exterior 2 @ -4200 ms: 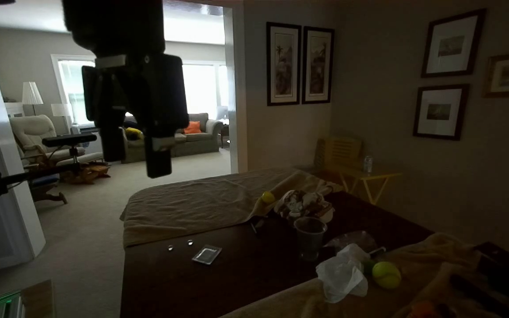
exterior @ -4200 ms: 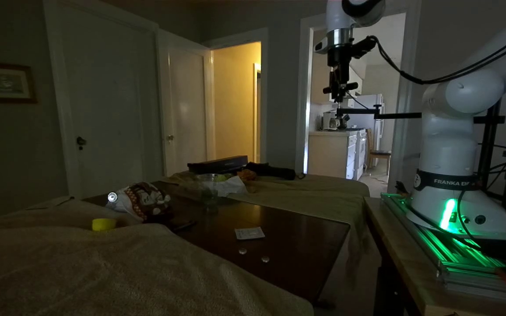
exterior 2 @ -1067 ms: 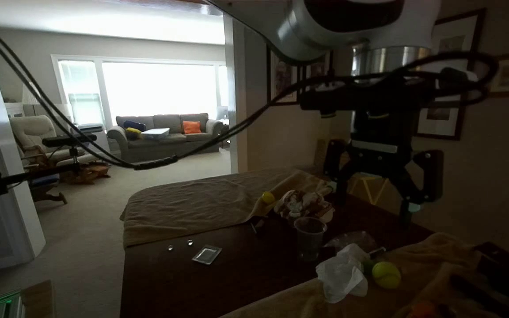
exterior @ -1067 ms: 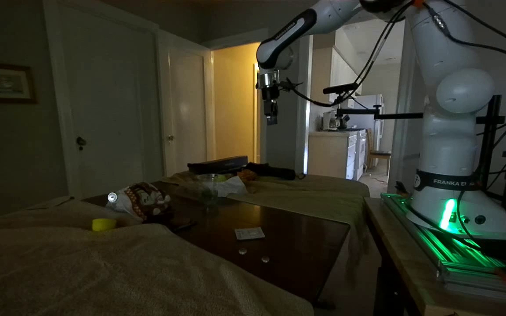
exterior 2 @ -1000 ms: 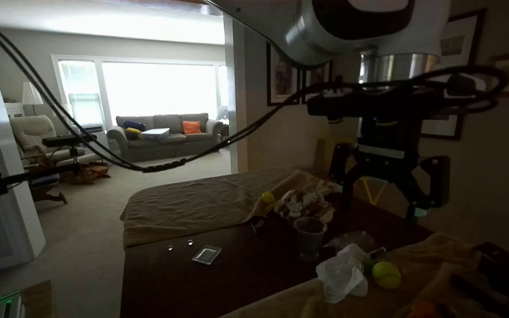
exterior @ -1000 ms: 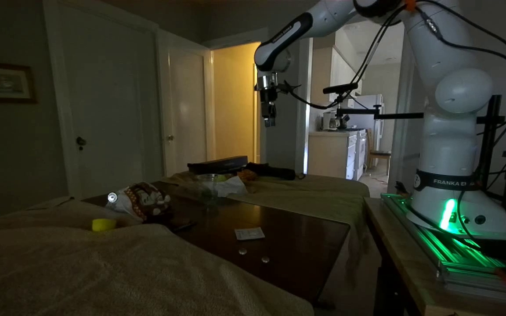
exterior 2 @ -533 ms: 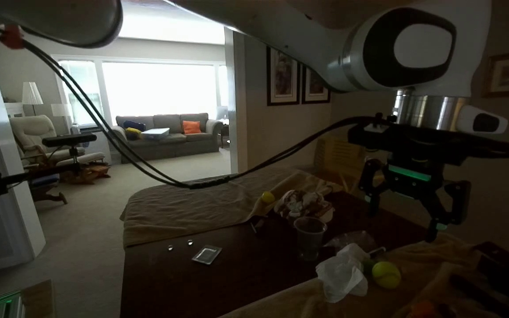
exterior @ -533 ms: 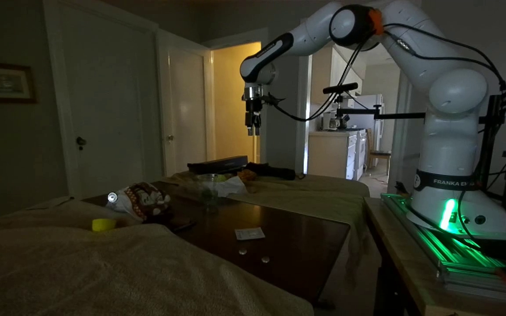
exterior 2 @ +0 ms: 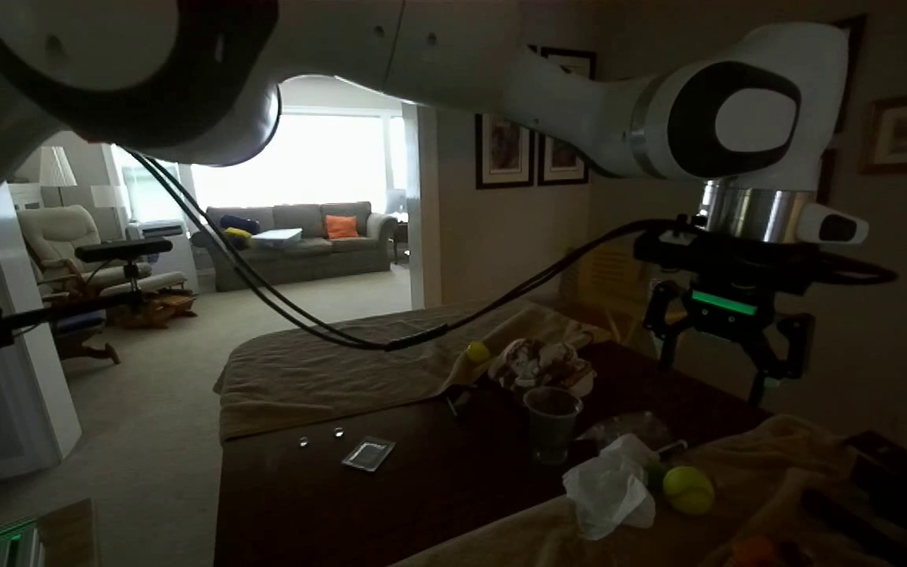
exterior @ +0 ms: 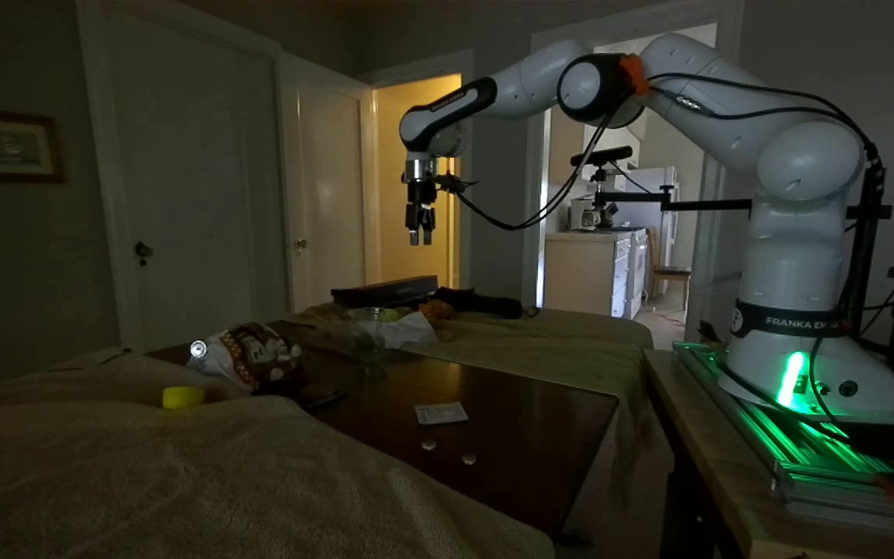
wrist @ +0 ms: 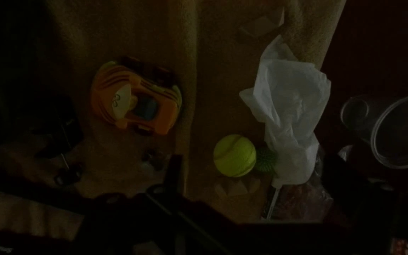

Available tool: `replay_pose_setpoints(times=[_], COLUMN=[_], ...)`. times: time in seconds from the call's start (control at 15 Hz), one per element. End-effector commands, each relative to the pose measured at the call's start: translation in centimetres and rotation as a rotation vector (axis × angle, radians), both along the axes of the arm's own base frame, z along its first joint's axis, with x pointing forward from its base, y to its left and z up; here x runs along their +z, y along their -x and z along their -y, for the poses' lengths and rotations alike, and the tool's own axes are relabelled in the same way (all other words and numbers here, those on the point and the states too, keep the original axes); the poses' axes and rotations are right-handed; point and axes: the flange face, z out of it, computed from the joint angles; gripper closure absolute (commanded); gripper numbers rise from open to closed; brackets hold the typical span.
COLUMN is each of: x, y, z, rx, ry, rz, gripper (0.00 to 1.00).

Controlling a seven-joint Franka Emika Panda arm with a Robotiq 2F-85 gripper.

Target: Put the tennis ball in the clear cup.

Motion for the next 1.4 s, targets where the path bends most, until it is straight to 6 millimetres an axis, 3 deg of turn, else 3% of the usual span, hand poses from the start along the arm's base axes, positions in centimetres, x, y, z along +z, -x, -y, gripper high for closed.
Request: replay_pose_setpoints(times=[0.0,0.27,0.73,1.13,1.33], x=[-0.2,-1.6,-4.3,-4.6,-5.7], y=[-2.5,-3.6,-3.5,-3.5,-3.5], z=[-1.2,-2.6,-3.8,-3.7,-2.9], rx=[-0.021,-0.04,-0.014,-0.007,-0.055], ry=[-0.032,-0.055,-0.091,-0.084,-0.049], rz=[0.007,-0.027,-0.106,-0.108,-0.111], gripper=[0.0,0.0,0.0,0.0,0.0])
